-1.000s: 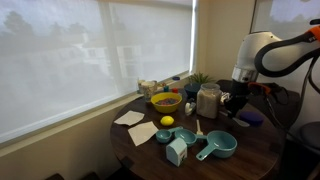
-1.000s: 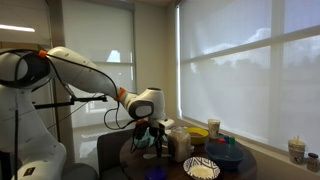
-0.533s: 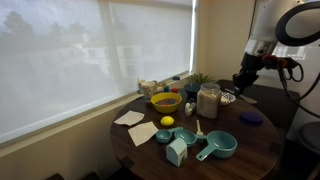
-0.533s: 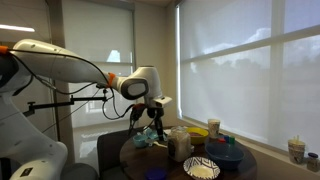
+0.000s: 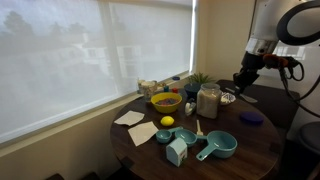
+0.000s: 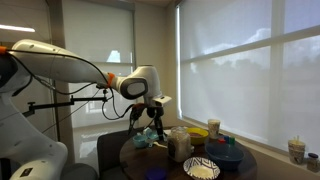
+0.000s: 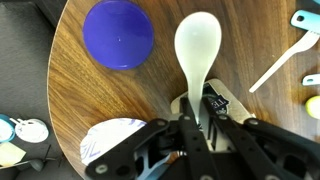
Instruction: Take a spoonful of some contents of the jar into the white bowl
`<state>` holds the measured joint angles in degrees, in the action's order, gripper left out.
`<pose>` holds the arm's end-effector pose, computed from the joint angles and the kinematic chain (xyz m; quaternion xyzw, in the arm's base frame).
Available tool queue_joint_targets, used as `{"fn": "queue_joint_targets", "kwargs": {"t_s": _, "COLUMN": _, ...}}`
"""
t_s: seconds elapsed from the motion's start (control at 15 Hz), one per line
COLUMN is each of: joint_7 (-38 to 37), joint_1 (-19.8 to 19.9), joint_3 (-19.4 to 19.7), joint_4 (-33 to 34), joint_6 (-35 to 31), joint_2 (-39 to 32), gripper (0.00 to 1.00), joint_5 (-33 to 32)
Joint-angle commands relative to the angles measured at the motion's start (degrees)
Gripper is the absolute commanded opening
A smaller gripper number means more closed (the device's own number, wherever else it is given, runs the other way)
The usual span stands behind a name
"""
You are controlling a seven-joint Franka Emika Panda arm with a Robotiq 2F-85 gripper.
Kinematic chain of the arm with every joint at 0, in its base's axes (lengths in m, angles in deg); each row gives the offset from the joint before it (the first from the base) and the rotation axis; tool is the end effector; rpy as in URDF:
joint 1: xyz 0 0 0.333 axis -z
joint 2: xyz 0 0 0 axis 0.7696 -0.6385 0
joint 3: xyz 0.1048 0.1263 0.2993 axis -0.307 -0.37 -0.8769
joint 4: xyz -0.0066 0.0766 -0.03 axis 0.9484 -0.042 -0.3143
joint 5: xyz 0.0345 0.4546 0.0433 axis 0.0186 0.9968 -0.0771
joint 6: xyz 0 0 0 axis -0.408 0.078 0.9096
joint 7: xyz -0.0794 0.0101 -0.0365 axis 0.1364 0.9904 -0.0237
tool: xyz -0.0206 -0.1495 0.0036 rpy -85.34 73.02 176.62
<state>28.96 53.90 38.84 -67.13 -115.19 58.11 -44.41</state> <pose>0.4753 -0.0088 0.4674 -0.9743 0.1956 -0.1071 0.0323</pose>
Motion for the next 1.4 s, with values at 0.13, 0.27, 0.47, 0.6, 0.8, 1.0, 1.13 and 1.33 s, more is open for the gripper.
{"fn": "queue_joint_targets", "kwargs": {"t_s": 0.13, "joint_7": -1.5, "joint_1": 2.5, "joint_3": -0.5, "joint_4": 4.5, "joint_6": -7.3, "joint_2": -0.9, "gripper": 0.03, "joint_5": -1.7}}
{"fn": "queue_joint_targets", "kwargs": {"t_s": 0.27, "joint_7": -2.4, "joint_1": 3.9, "joint_3": -1.2, "joint_4": 6.2, "joint_6": -11.8, "joint_2": -1.9, "gripper": 0.03, "joint_5": -3.5}}
{"fn": "queue_joint_targets", "kwargs": {"t_s": 0.47, "joint_7": -4.2, "joint_1": 5.3, "joint_3": -2.4, "joint_4": 7.1, "joint_6": -19.7, "joint_2": -3.3, "gripper": 0.03, "joint_5": -5.2}}
{"fn": "queue_joint_targets", "kwargs": {"t_s": 0.6, "joint_7": -6.3, "joint_1": 6.3, "joint_3": -3.8, "joint_4": 6.7, "joint_6": -25.3, "joint_2": -4.5, "gripper": 0.03, "joint_5": -6.4}}
{"fn": "queue_joint_targets", "kwargs": {"t_s": 0.8, "joint_7": -10.6, "joint_1": 8.2, "joint_3": -6.7, "joint_4": 5.7, "joint_6": -31.2, "joint_2": -6.8, "gripper": 0.03, "joint_5": -8.8}}
{"fn": "queue_joint_targets", "kwargs": {"t_s": 1.0, "joint_7": -14.5, "joint_1": 9.6, "joint_3": -9.4, "joint_4": 5.3, "joint_6": -35.0, "joint_2": -9.1, "gripper": 0.03, "joint_5": -11.6}}
{"fn": "queue_joint_targets", "kwargs": {"t_s": 1.13, "joint_7": -17.5, "joint_1": 10.9, "joint_3": -11.1, "joint_4": 5.1, "joint_6": -36.9, "joint_2": -10.5, "gripper": 0.03, "joint_5": -14.3}}
{"fn": "queue_joint_targets", "kwargs": {"t_s": 1.33, "joint_7": -22.4, "joint_1": 13.2, "joint_3": -14.2, "joint_4": 4.3, "joint_6": -38.6, "joint_2": -11.4, "gripper": 0.03, "joint_5": -18.3}}
